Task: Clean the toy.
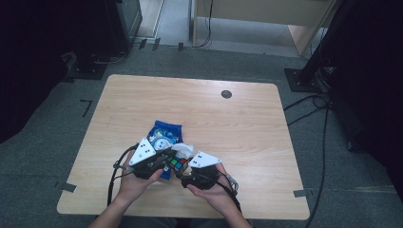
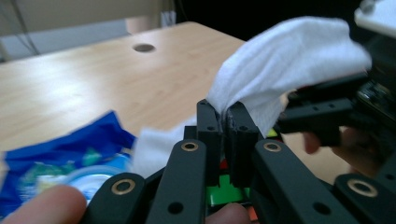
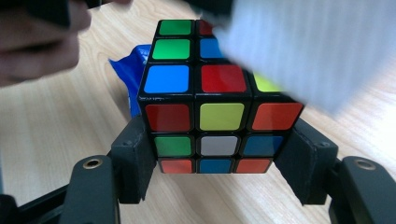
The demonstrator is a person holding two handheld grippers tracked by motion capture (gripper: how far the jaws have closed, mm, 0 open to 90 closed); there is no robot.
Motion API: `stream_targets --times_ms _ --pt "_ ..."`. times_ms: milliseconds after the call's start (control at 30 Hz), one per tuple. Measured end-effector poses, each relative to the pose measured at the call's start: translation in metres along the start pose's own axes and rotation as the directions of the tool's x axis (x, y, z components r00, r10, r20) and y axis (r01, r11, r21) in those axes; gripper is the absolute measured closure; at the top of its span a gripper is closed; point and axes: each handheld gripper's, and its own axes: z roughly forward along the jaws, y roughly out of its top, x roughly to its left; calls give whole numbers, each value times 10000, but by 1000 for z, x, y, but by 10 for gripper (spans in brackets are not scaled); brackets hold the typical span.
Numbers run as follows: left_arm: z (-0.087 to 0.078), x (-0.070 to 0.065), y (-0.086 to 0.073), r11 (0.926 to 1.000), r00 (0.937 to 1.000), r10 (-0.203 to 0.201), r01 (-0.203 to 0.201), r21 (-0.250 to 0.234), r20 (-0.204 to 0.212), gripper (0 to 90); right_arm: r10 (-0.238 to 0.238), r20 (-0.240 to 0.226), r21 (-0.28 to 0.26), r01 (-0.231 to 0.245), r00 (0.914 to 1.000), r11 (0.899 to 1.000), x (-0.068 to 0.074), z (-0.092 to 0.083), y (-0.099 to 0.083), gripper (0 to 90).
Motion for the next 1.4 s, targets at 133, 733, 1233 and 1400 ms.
stream_targets --times_ms 133,733,1233,1400 --pt "1 -4 2 9978 9883 -649 656 -7 1377 866 3 676 -223 12 9977 9998 -3 -4 0 352" --pt "-2 -7 7 9974 9961 -708 714 -81 530 853 -126 605 -395 150 9981 9991 -1 -9 4 354" --pt "-4 -2 9 9927 9931 -1175 1175 -279 -12 850 -217 591 -576 251 9980 9980 1 -13 5 353" --pt "-9 27 0 9838 9761 -1787 1791 -84 -1239 853 -177 552 -844 224 9983 9962 -1 -17 5 353"
